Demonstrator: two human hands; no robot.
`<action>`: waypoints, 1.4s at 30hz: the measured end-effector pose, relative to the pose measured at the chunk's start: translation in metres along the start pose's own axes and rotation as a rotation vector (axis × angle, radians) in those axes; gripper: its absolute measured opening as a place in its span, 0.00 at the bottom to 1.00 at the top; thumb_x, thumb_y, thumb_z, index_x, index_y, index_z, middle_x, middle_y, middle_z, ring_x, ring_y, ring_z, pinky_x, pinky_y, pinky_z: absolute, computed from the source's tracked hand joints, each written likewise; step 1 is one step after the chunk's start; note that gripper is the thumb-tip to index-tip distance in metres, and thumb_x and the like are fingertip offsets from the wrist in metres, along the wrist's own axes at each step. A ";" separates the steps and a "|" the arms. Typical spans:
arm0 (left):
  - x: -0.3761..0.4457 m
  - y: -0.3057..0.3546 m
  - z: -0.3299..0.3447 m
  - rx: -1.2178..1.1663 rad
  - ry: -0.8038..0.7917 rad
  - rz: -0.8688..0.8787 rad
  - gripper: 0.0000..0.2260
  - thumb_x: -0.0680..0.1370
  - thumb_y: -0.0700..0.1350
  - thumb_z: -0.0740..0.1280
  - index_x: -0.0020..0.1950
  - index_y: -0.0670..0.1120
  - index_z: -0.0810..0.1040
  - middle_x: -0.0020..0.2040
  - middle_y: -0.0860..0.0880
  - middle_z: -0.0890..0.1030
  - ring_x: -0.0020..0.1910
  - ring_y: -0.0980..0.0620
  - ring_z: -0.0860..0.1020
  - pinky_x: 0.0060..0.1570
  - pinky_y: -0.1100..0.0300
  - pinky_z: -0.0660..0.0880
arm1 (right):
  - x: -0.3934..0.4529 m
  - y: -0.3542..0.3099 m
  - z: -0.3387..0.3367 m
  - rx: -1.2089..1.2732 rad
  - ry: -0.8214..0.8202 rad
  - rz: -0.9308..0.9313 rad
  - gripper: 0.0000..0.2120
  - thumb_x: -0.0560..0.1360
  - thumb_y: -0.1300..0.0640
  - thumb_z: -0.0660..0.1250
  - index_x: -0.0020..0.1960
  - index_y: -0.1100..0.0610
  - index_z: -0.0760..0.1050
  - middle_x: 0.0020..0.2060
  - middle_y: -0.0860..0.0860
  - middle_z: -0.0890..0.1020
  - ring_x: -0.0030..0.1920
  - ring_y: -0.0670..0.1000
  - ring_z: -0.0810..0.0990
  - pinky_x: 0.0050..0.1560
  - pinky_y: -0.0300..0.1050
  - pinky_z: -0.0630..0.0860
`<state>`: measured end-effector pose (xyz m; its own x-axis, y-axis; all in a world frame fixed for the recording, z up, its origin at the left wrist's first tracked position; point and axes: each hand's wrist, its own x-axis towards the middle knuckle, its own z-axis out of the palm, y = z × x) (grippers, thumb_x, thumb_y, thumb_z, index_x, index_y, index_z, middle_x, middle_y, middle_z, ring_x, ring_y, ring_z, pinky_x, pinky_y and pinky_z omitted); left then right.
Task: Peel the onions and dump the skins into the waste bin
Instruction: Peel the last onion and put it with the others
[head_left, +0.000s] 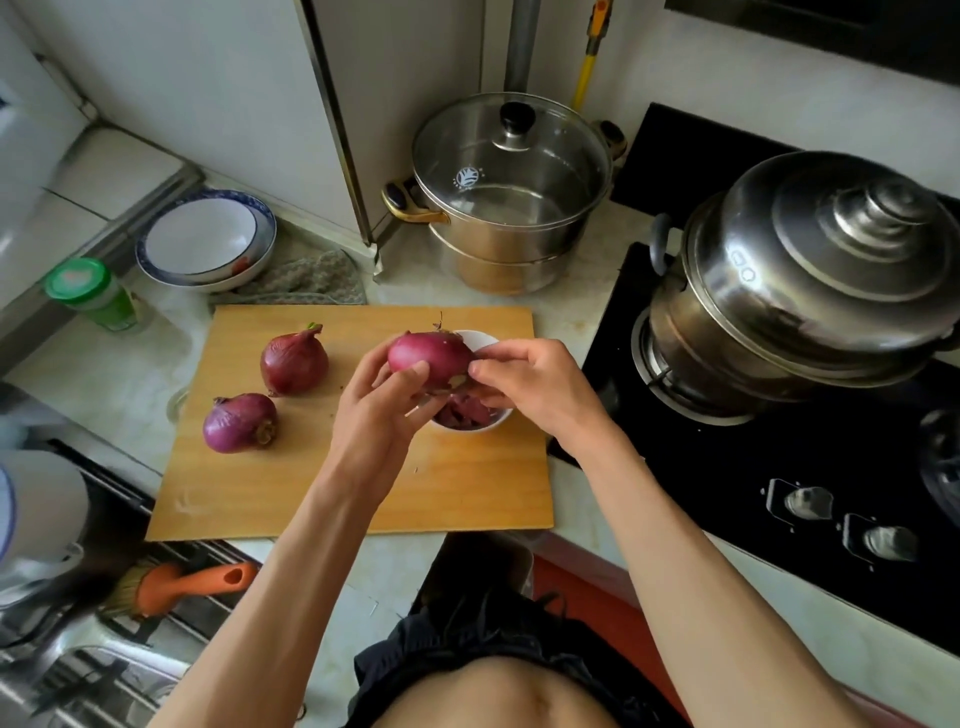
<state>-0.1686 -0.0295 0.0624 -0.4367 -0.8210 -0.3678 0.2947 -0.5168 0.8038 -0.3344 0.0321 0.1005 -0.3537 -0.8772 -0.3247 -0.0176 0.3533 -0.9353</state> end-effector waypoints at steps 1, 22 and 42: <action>0.000 0.000 0.001 -0.009 -0.004 -0.019 0.26 0.73 0.44 0.74 0.70 0.41 0.75 0.65 0.37 0.80 0.57 0.40 0.82 0.54 0.52 0.81 | -0.001 0.002 0.000 -0.045 0.017 -0.039 0.04 0.75 0.59 0.73 0.50 0.54 0.83 0.41 0.47 0.85 0.42 0.44 0.86 0.46 0.36 0.81; -0.011 0.024 0.002 -0.024 0.104 -0.317 0.13 0.79 0.49 0.70 0.60 0.43 0.80 0.54 0.41 0.78 0.40 0.44 0.87 0.53 0.47 0.84 | 0.001 0.000 0.017 -0.524 0.067 -0.736 0.07 0.72 0.63 0.75 0.49 0.62 0.81 0.47 0.53 0.81 0.47 0.51 0.79 0.48 0.47 0.79; -0.015 0.023 0.005 -0.012 0.161 -0.280 0.10 0.79 0.48 0.71 0.56 0.43 0.81 0.55 0.45 0.77 0.56 0.41 0.80 0.55 0.41 0.83 | -0.001 -0.016 0.017 -0.558 -0.040 -0.557 0.05 0.73 0.63 0.74 0.46 0.58 0.79 0.47 0.52 0.81 0.46 0.47 0.77 0.46 0.32 0.73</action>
<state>-0.1594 -0.0273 0.0886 -0.3628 -0.6738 -0.6437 0.1929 -0.7301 0.6555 -0.3183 0.0218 0.1131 -0.1211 -0.9802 0.1564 -0.6525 -0.0401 -0.7567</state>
